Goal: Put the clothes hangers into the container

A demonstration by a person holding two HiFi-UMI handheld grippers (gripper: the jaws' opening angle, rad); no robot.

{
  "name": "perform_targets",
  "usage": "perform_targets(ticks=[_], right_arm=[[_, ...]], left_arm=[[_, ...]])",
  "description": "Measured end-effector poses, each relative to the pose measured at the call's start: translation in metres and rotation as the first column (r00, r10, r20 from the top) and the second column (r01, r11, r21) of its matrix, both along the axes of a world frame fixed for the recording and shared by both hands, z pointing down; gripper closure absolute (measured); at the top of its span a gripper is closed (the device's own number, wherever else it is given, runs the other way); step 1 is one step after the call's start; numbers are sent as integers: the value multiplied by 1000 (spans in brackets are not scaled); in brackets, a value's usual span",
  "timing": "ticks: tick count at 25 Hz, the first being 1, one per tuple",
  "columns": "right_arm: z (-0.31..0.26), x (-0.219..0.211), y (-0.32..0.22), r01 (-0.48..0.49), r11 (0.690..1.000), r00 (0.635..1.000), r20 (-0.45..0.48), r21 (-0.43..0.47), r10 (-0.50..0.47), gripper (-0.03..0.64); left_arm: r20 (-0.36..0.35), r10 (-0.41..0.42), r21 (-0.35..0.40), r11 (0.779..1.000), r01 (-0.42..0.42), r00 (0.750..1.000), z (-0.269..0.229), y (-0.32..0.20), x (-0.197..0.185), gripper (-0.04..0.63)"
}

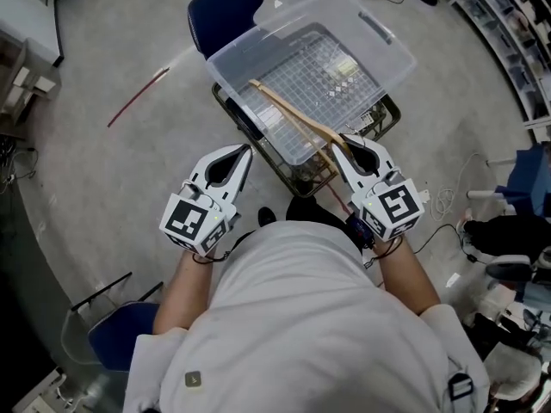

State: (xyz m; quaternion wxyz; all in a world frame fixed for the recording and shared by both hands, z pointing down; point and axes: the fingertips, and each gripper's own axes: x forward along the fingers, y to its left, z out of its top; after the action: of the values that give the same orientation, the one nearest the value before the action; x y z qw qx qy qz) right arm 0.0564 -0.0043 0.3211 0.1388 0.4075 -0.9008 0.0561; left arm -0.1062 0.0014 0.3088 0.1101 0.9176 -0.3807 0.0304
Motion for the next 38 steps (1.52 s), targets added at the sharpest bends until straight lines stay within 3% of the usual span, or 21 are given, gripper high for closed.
perform_targets(ticks=[8,17,29,38], right_arm=[[2,7,-63,104,994,994,-24,-21,-104,554],[0,5,-135,261,965,963,-67,-13,-261,554],[18,7,-212,431,902,898,-82,-22,-431,554],[74,-7,-234,529,845,842,-78,-81,-534,554]], left_arm=[[2,-83,-4,997,83,997,0,-49,14,578],[32,-181,-49,982,182,983,14,-96,26,578],[70,-275,-98,955,281,959,28,-147,57,578],[122,-339,-136,925,354,933,64,-158,59,578]])
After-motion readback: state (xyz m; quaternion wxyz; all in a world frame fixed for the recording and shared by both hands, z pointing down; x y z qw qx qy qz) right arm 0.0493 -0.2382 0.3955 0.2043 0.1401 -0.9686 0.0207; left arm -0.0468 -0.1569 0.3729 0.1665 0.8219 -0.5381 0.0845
